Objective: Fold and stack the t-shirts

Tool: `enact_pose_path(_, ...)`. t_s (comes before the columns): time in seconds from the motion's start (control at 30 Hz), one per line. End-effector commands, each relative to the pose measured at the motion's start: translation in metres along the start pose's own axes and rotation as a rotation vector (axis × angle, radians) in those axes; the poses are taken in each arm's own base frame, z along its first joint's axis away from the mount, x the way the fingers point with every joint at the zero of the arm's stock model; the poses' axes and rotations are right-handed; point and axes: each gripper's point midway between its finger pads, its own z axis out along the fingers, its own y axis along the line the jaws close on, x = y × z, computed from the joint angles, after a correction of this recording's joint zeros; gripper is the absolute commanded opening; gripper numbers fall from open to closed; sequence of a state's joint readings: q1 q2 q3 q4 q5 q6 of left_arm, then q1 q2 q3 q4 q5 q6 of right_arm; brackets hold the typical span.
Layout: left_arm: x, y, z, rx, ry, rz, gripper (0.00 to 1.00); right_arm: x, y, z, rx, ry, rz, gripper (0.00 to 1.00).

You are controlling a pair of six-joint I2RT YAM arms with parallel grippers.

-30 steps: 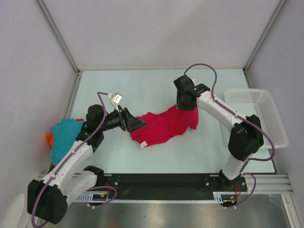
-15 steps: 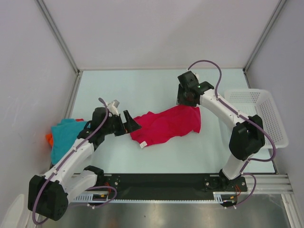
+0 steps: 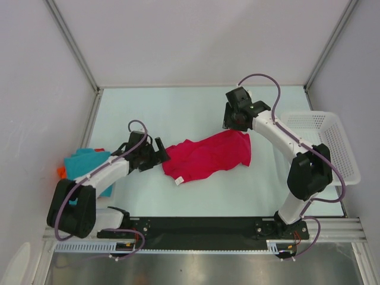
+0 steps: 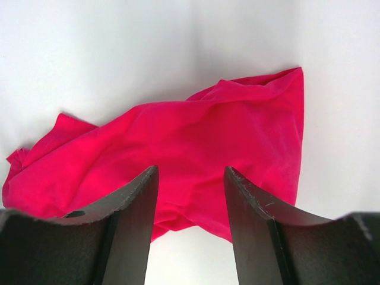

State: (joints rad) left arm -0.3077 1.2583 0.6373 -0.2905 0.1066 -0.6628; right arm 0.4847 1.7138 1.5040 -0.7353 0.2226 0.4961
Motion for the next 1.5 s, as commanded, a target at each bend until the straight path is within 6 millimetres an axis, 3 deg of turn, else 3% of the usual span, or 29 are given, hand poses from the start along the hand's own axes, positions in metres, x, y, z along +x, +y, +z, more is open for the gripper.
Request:
enact_pose_path(0.0,-0.036,-0.023,0.02,0.049,-0.077,-0.003,0.99,-0.019,-0.008,-0.019,-0.01,-0.059,0.012,0.53)
enact_pose_path(0.33,-0.031,-0.034,0.07,0.092,-0.001,-0.035,0.92,-0.012,-0.024,0.001,0.025,-0.021,0.037,0.53)
enact_pose_path(0.43,-0.032,-0.041,0.071,0.115,0.015,-0.037,0.71,-0.008,-0.025,0.013,0.037,0.0,0.039,0.53)
enact_pose_path(0.57,-0.045,-0.062,0.064,0.177,-0.016,-0.03,0.0,-0.001,-0.028,0.029,0.048,0.027,0.038,0.53)
enact_pose_path(0.73,-0.058,-0.079,0.046,0.187,-0.029,0.013,0.0,0.005,-0.023,0.048,0.039,0.054,0.035,0.53)
enact_pose_path(0.83,-0.068,-0.091,0.022,0.207,-0.063,0.046,0.0,0.003,-0.023,0.06,0.042,0.057,0.031,0.53)
enact_pose_path(1.03,-0.095,-0.116,-0.052,0.267,-0.186,0.116,0.0,-0.009,-0.019,0.084,0.056,0.059,0.03,0.52)
enact_pose_path(1.1,-0.093,-0.119,-0.077,0.288,-0.203,0.137,0.0,-0.007,-0.018,0.093,0.061,0.074,0.029,0.53)
enact_pose_path(1.3,-0.07,-0.111,-0.119,0.341,-0.225,0.129,0.0,-0.022,-0.01,0.1,0.048,0.049,0.031,0.53)
enact_pose_path(1.47,-0.053,-0.099,-0.126,0.345,-0.215,0.112,0.0,-0.018,-0.007,0.111,0.037,0.073,0.034,0.51)
